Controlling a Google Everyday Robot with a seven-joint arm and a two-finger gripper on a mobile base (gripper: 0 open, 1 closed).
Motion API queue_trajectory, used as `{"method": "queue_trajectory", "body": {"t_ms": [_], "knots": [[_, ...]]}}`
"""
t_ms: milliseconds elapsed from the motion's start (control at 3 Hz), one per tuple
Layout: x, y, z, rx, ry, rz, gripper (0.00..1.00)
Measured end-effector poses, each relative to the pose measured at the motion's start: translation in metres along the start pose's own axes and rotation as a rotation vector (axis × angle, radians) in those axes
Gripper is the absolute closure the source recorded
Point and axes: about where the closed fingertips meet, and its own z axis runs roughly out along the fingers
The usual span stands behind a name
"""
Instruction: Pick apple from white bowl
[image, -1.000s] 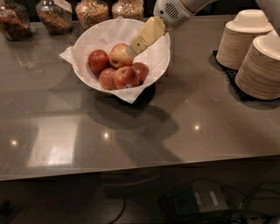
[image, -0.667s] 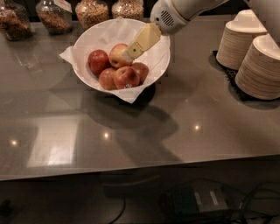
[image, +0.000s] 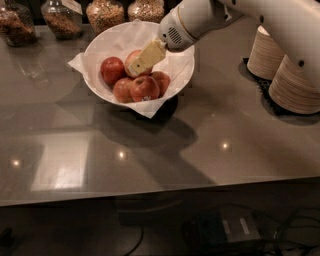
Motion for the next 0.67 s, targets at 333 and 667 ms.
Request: {"method": "queue_trajectory", "body": {"t_ms": [333, 667], "knots": [[-0.0048, 0.0000, 0.0251, -0.025, -0.027, -0.001, 0.20], [-0.0051, 0.0002, 0.0312, -0.028, -0.029, 0.001, 0.22]]}}
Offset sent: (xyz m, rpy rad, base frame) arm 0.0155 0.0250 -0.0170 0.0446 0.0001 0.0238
